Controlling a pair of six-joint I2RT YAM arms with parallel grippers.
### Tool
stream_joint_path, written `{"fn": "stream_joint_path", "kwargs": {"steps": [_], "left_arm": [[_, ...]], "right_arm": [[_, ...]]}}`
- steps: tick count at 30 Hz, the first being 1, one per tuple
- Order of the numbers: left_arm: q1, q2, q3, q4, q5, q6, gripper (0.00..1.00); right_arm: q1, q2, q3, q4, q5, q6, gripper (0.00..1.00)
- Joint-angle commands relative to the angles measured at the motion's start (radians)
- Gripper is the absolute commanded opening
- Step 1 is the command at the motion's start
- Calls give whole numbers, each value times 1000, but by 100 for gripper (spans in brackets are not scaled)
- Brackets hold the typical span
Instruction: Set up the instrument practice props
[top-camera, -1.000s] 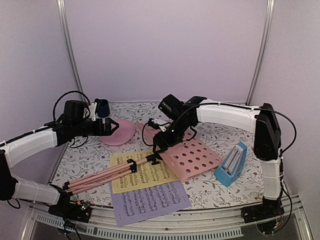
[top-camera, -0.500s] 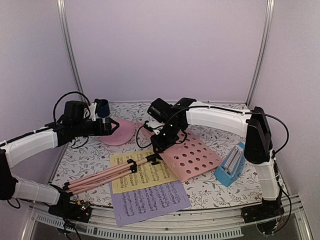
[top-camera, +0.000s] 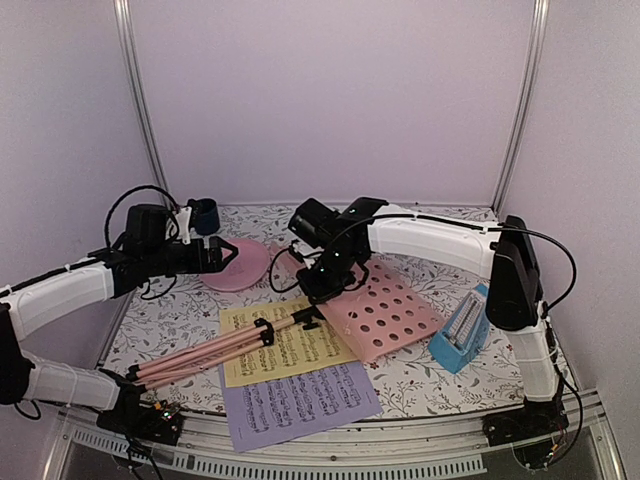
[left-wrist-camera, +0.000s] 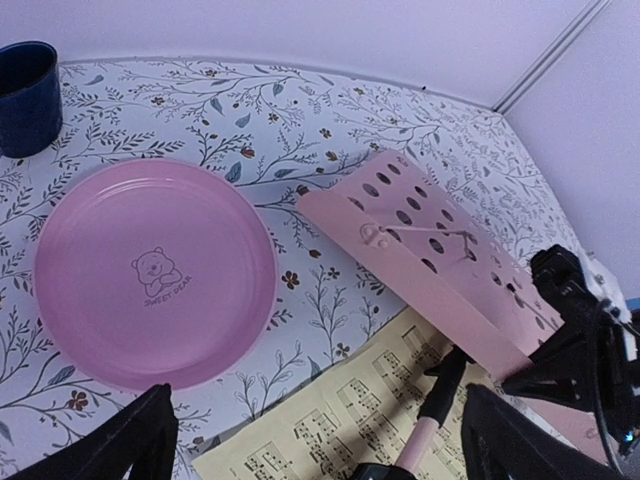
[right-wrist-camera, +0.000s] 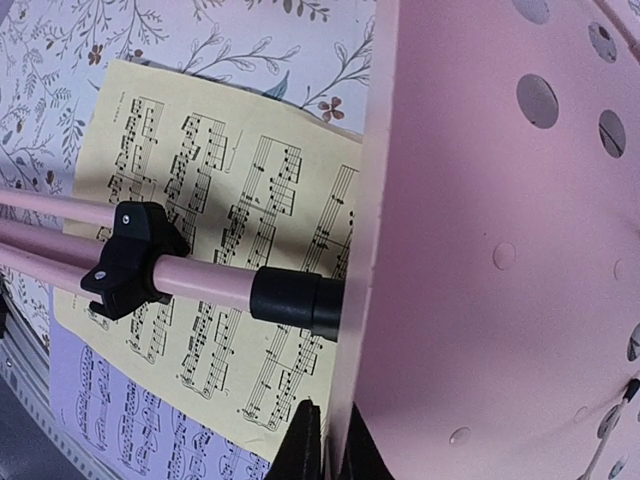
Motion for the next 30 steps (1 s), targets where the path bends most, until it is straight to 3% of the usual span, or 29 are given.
{"fn": "stream_joint_path", "kwargs": {"steps": [1, 9, 16, 30], "left_arm": [[-9, -33, -12, 32, 16, -9, 99], [-9, -45, 6, 20, 21, -1, 99], [-9, -74, 20, 0, 16, -8, 99], [-10, -226, 93, -23, 19, -32, 99]], "right_arm": [[16, 38, 37, -21, 32, 39, 0], [16, 36, 202, -126, 162, 41, 0], [16, -93, 223, -101, 306, 45, 0], [56, -355, 232, 174, 601, -231, 0]]}}
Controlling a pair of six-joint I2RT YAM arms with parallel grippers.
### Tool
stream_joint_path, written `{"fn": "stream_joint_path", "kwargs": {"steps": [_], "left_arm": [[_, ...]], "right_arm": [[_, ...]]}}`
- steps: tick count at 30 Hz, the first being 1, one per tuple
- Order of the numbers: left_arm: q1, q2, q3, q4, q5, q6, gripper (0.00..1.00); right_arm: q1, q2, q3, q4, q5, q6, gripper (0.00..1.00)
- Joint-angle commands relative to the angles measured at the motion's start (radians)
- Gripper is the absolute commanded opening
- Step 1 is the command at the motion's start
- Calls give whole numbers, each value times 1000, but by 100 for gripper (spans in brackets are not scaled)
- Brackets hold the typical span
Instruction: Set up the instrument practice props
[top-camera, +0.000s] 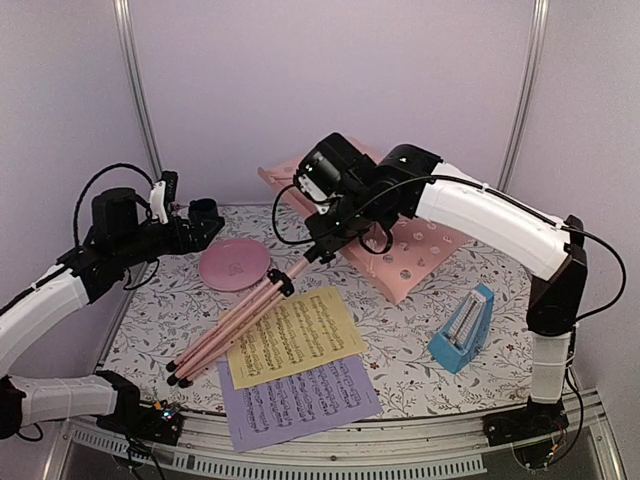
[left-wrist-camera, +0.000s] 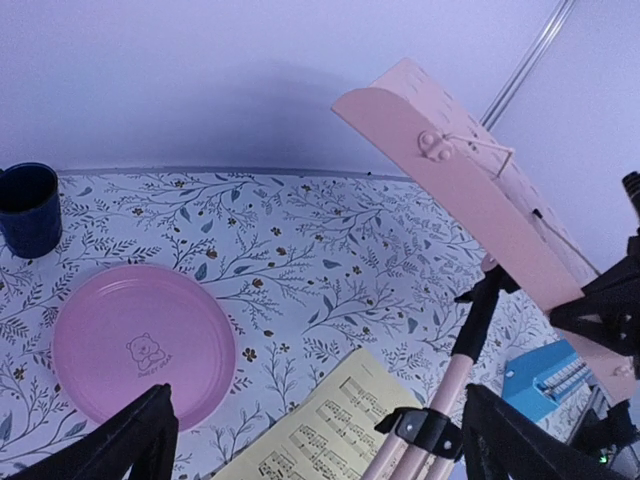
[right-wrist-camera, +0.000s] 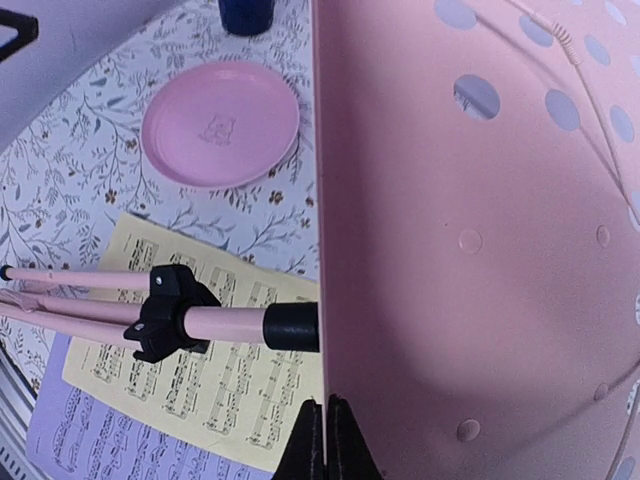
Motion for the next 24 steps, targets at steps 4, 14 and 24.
{"fn": "stream_joint_path", "kwargs": {"steps": [4, 14, 24], "left_arm": [[-9, -61, 62, -18, 6, -9, 99], [-10, -96, 44, 66, 141, -2, 99], [-16, -111, 41, 111, 184, 15, 99]], "right_arm": [[26, -192, 71, 376, 327, -306, 0], [80, -336, -15, 783, 377, -707, 0], [135, -389, -16, 1120, 350, -1010, 0]]}}
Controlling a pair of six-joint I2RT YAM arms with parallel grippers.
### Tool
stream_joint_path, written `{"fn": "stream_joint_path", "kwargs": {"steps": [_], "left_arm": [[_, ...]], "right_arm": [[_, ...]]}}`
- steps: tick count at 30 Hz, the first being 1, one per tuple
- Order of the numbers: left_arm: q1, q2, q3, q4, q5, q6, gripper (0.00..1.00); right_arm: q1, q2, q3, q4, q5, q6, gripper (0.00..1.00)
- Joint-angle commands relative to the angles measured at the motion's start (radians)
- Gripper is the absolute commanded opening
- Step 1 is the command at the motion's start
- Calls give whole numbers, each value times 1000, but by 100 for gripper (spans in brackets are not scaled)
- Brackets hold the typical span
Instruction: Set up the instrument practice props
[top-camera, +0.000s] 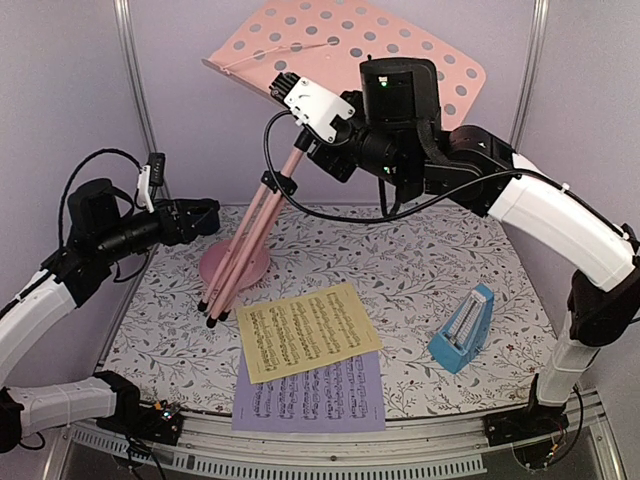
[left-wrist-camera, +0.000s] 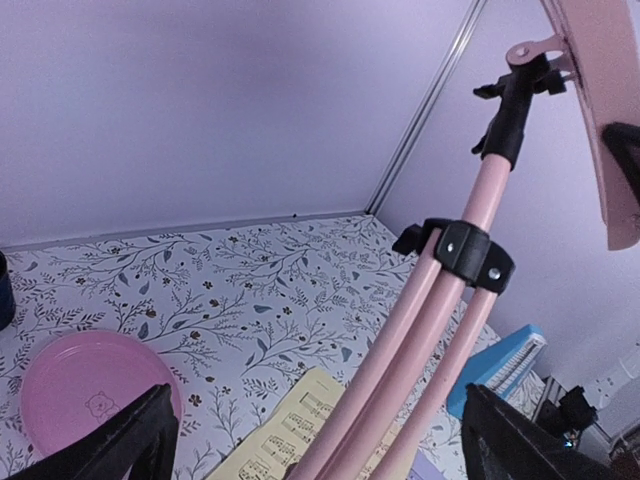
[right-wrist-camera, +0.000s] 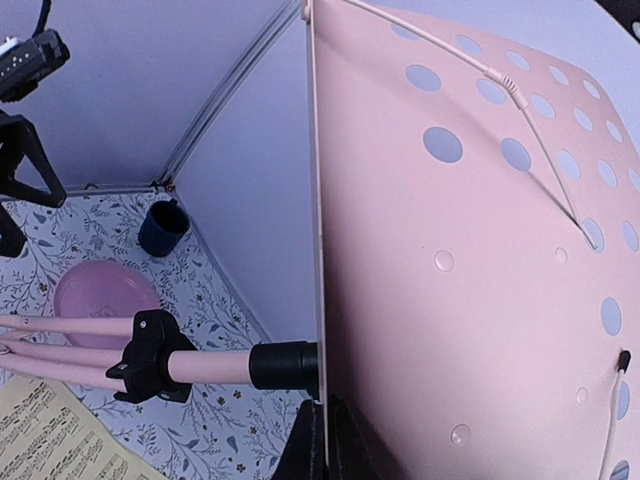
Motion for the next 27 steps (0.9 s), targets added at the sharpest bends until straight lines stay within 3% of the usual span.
{"fn": "stream_joint_path", "kwargs": {"steps": [1, 7, 10, 14, 19, 23, 27], "left_arm": [[-18, -18, -3, 66, 46, 13, 99], [-46, -5, -22, 110, 55, 45, 96], [-72, -6, -64, 168, 75, 80, 90], [-130, -7, -143, 287, 75, 121, 80], [-245, 38, -205, 405, -4, 217, 57], [-324, 122, -207, 511, -71, 299, 32], [-359, 225, -165, 577, -98, 361, 18]], "right_arm": [[24, -146, 58, 561, 57, -195, 0], [26, -165, -8, 690, 37, -439, 0], [28, -194, -96, 774, 24, -582, 0], [30, -234, -156, 799, -26, -623, 0], [30, -272, -237, 848, -60, -726, 0], [29, -290, -252, 857, -71, -763, 0], [29, -297, -273, 857, -81, -768, 0]]}}
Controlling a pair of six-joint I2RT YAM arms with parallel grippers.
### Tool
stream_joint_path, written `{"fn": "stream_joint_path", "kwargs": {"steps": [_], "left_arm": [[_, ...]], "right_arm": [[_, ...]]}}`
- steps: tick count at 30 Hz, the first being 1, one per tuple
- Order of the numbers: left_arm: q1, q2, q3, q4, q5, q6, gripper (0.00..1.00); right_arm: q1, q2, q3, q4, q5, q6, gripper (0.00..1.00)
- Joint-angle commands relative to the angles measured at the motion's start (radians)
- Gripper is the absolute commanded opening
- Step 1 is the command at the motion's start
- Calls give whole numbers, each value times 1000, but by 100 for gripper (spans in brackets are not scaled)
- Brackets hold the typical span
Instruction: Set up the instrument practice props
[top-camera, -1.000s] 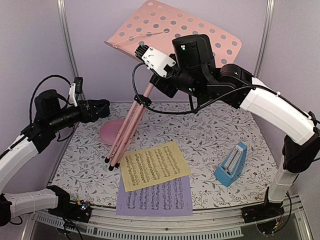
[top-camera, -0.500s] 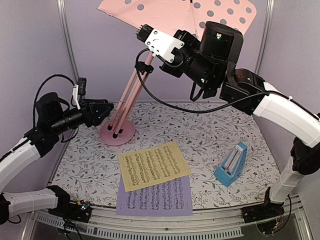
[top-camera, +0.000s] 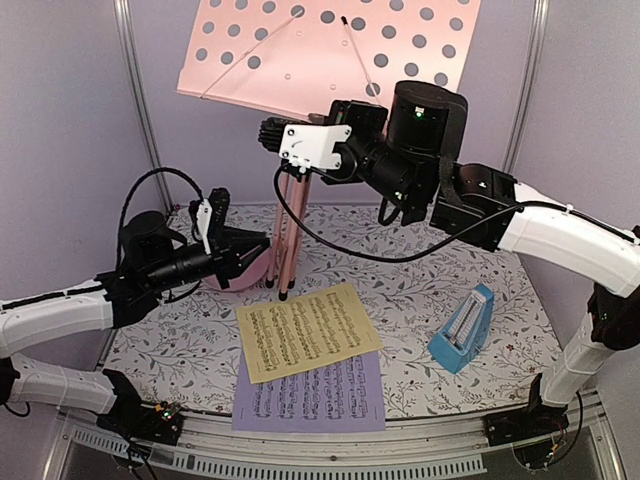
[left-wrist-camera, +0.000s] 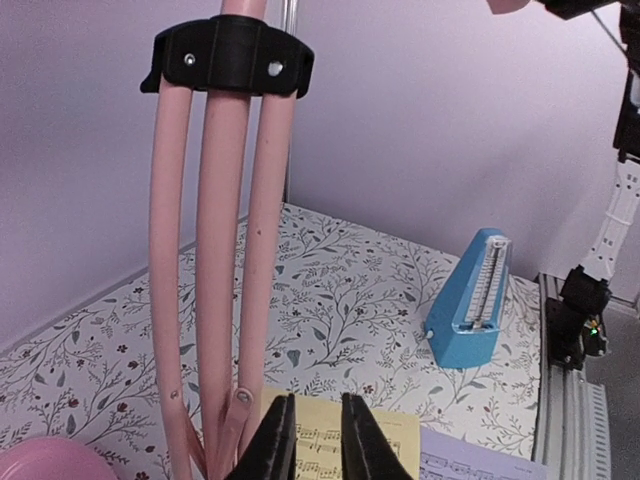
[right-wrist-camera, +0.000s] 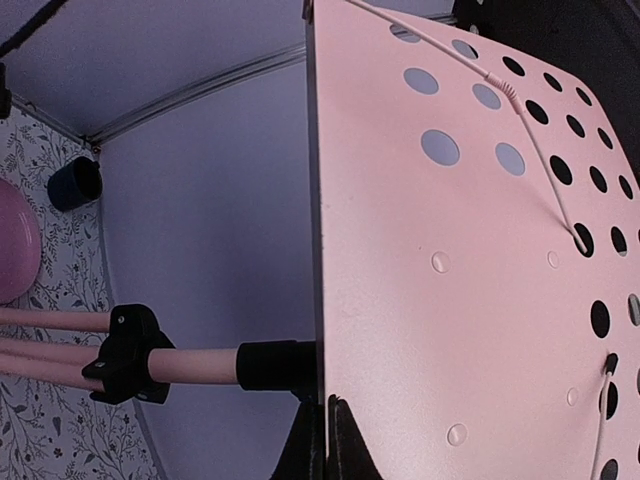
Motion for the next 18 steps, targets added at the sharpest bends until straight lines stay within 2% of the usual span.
{"fn": "stream_joint_path", "kwargs": {"steps": [1, 6, 18], "left_arm": [[-38, 106, 47, 144, -65, 114, 15], [-55, 207, 121, 132, -118, 149, 11], [-59, 287, 128, 195, -198, 182, 10]], "right_arm": [[2, -154, 46, 370, -51, -41, 0], [2, -166, 25, 367, -69, -34, 0], [2, -155, 27, 346, -117, -27, 0]]}}
